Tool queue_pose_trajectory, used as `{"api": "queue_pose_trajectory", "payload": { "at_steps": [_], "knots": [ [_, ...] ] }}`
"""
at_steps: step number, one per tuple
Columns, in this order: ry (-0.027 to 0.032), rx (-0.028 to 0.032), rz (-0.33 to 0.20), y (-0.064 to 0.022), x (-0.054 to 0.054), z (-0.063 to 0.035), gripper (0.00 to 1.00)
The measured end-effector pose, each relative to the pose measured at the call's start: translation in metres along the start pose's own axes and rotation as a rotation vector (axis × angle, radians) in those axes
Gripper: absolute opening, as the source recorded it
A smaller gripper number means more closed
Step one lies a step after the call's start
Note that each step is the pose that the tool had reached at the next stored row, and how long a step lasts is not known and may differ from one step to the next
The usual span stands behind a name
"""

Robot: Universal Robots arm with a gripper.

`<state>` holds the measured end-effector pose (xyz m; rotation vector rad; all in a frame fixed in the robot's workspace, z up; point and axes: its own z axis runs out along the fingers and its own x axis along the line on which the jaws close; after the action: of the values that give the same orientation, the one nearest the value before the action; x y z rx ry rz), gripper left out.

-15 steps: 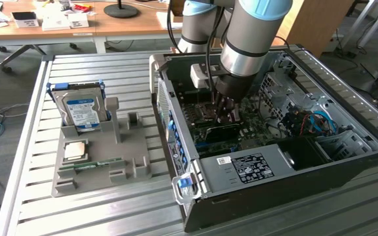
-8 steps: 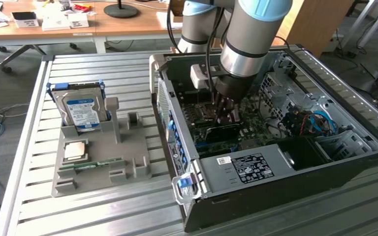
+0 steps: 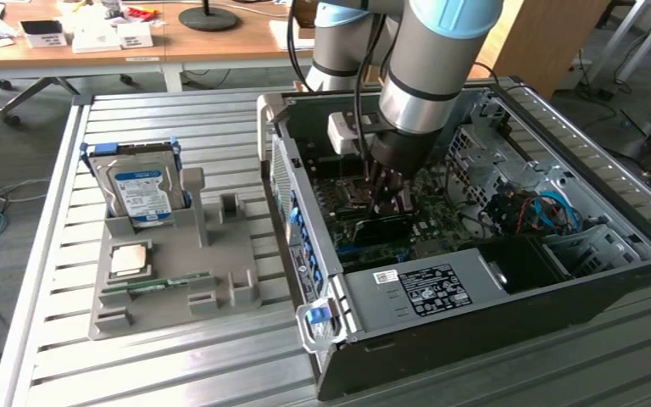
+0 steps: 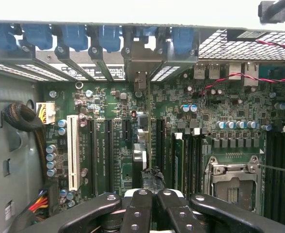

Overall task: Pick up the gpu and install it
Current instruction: 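Press down on the gpu until it lock into place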

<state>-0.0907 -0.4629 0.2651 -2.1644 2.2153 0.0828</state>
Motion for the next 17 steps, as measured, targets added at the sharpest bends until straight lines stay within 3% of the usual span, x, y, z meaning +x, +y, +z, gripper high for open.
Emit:
{"api": "queue_pose_trajectory", "payload": {
  "at_steps": [17],
  "knots": [
    [0.0003,-0.0001,0.000,0.0000,0.0002,0.0019,0.11]
  ]
}}
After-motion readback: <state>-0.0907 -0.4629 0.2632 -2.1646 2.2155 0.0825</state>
